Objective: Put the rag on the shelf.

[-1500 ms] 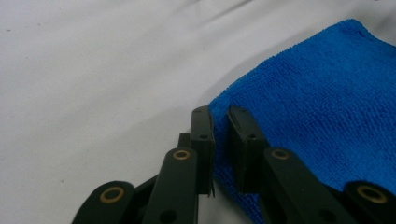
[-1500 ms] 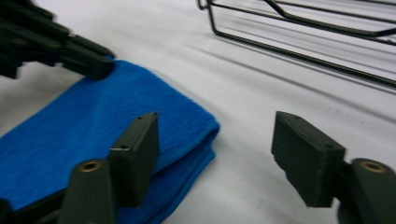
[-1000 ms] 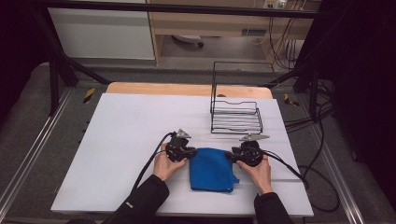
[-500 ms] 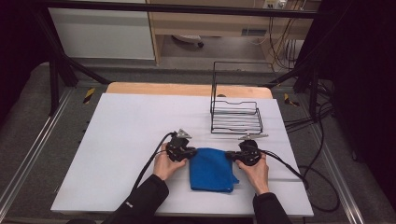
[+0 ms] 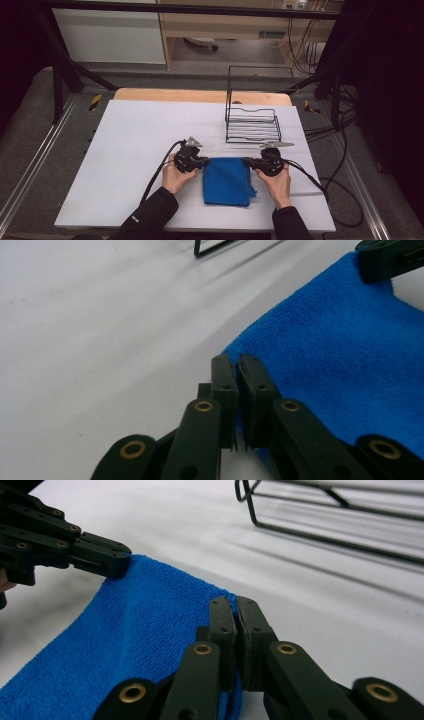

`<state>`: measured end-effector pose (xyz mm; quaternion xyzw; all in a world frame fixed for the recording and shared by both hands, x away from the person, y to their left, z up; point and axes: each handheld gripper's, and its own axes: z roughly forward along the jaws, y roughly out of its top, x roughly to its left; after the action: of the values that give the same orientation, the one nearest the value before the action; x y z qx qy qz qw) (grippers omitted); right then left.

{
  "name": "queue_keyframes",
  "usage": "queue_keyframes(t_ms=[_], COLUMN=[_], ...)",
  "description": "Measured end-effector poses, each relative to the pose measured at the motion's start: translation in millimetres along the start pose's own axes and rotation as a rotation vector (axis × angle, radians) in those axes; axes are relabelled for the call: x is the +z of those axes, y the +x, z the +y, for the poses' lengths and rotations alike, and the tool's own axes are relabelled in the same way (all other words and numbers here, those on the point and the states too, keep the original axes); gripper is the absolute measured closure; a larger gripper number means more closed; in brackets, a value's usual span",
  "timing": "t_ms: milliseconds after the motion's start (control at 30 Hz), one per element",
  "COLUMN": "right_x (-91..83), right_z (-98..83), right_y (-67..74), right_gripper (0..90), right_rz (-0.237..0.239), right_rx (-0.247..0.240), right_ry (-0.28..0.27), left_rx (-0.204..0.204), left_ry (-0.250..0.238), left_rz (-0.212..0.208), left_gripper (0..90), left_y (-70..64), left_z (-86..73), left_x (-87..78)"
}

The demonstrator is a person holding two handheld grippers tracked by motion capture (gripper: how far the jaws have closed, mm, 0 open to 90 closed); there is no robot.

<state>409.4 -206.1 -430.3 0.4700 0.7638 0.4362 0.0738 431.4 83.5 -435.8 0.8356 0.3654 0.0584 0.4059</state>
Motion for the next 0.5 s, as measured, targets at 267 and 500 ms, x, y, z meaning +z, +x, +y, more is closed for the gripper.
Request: queue_keyframes(t_ms=[267,500], right_x=[-16.5,-32.0], right_z=[6.8,9.4], right_y=[7.5,12.0], right_gripper=[87.7,87.7], right_rz=[0.008,0.008], right_rx=[-0.046,-0.072], right_ry=[-0.08,-0.151], left_rx=[-0.009,-0.002], left_ry=[-0.068,-0.116], left_rz=[-0.022,-0.02], left_gripper=[85.9,86.0], left_y=[-4.5,-11.3], left_z=[5.9,10.9], left_x=[-16.9,-24.5])
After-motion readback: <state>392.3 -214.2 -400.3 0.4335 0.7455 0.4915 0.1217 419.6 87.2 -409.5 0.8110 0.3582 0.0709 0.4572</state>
